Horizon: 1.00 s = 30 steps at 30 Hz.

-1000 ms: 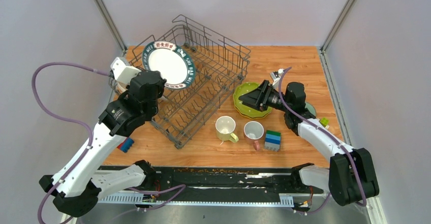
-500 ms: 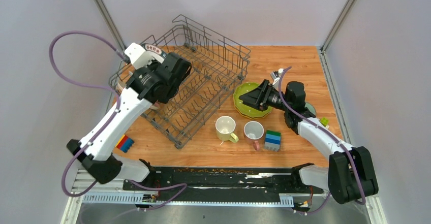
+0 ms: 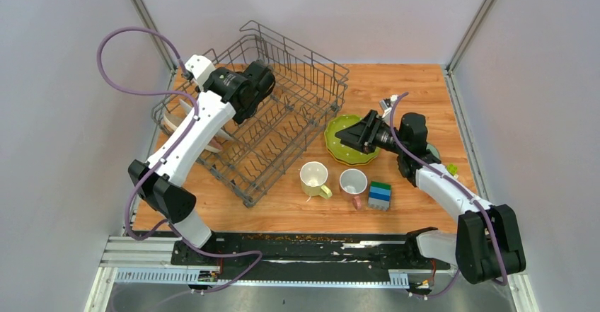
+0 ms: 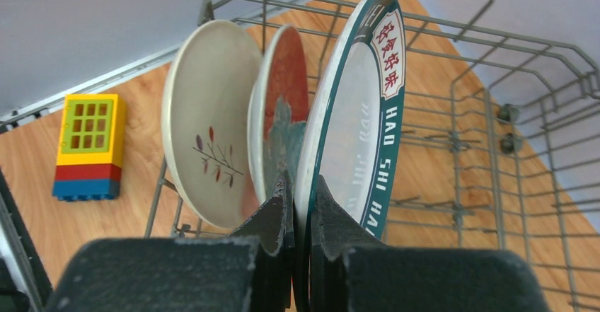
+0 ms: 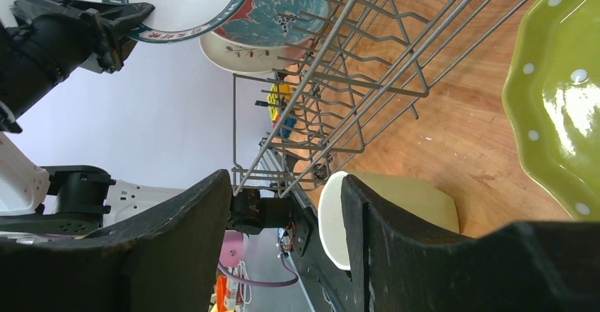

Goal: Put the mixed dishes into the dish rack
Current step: Insert the plate into the dish rack.

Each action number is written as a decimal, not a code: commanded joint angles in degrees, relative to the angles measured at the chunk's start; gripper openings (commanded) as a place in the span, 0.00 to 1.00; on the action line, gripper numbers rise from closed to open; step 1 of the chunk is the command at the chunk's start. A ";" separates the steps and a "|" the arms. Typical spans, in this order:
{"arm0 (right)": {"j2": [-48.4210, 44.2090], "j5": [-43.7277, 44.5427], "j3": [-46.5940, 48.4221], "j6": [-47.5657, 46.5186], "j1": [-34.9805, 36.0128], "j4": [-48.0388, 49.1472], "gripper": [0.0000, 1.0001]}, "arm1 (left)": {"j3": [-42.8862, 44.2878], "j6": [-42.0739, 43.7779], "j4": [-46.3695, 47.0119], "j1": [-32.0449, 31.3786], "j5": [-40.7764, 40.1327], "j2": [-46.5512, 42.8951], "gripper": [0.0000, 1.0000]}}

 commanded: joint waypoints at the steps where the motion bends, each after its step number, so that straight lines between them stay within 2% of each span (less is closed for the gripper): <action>1: 0.03 -0.18 2.15 -1.16 -0.46 0.54 0.59 | 0.95 0.21 -1.93 2.57 -3.37 2.34 0.00; 13: 2.19 -2.16 3.55 -1.51 -1.80 0.99 0.59 | 5.91 1.14 -5.85 6.46 -3.35 11.40 0.00; 21: 0.23 -2.00 5.40 -3.02 -2.02 -1.40 0.59 | 8.31 3.62 -5.96 6.77 -2.61 12.20 0.00; 30: -5.92 2.89 8.37 -7.13 -2.13 -7.24 0.60 | 8.63 7.33 -6.00 6.86 -2.59 10.64 0.00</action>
